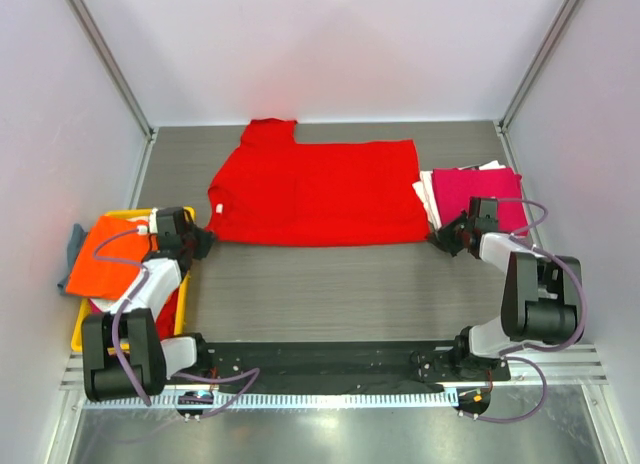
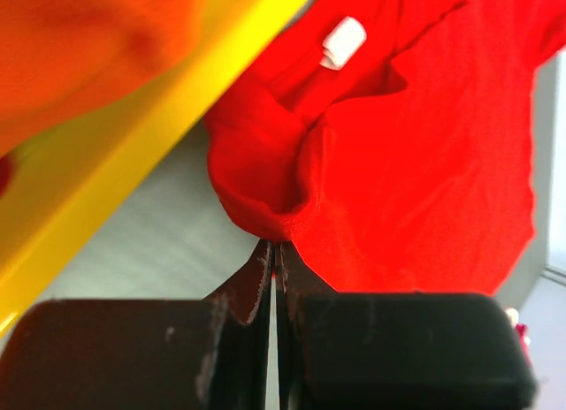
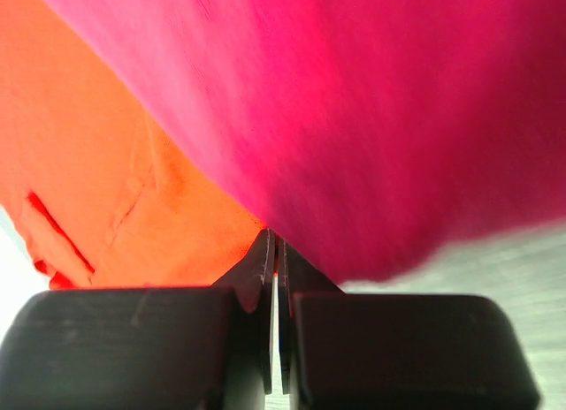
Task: Fold and stack the t-shirts
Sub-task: Fold the tshirt
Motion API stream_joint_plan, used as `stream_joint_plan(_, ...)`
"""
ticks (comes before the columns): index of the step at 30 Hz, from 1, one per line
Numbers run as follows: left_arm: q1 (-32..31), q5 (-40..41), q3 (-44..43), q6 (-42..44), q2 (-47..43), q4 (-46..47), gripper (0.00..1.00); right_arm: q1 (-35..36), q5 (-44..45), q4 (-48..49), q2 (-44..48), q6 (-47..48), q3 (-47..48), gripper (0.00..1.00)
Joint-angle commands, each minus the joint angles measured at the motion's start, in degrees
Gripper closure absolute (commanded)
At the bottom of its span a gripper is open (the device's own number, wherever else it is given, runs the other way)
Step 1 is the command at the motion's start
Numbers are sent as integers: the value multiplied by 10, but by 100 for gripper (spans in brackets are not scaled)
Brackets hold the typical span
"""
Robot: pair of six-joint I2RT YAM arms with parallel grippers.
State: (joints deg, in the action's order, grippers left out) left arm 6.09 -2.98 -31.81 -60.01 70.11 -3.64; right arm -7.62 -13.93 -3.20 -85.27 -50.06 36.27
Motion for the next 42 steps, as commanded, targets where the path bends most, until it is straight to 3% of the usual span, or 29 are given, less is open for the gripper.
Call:
stream_joint_plan(1,-1,51,21,4,-42,-57,100,-3,30,-29,31,20,-9,99)
stream_joint_plan(9,0,88,58,25,-120,-129,100,-3,46,-93,59,48,-21,99)
stream_joint_plan(19,-1,97,117,26,-243,-207,91,0,57,-130,136,54,-66,99)
stream_joint_plan(23,0,113,119,26,-297,-250,87,5,53,-140,160,53,-80,92)
stream_joint_plan(24,-1,119,115,26,-305,-267,83,5,54,-143,169,52,-81,90)
stream_joint_plan(25,0,118,112,26,-319,-273,57,5,52,-145,174,53,-82,75)
stream_joint_plan(26,0,113,109,29,-322,-276,49,7,55,-151,180,55,-82,68)
stream_joint_plan(27,-3,109,102,26,-325,-285,45,8,58,-153,186,56,-81,64)
stream_joint_plan(29,-6,93,93,24,-328,-288,44,8,74,-162,208,65,-73,53)
stream_joint_plan(31,-6,89,69,39,-329,-295,44,9,93,-171,220,80,-50,48)
stream_joint_plan(36,-7,62,-23,88,-301,-289,43,20,94,-167,200,122,33,50)
stream_joint_plan(42,-35,48,-107,89,-182,-226,43,108,172,-167,85,153,182,54)
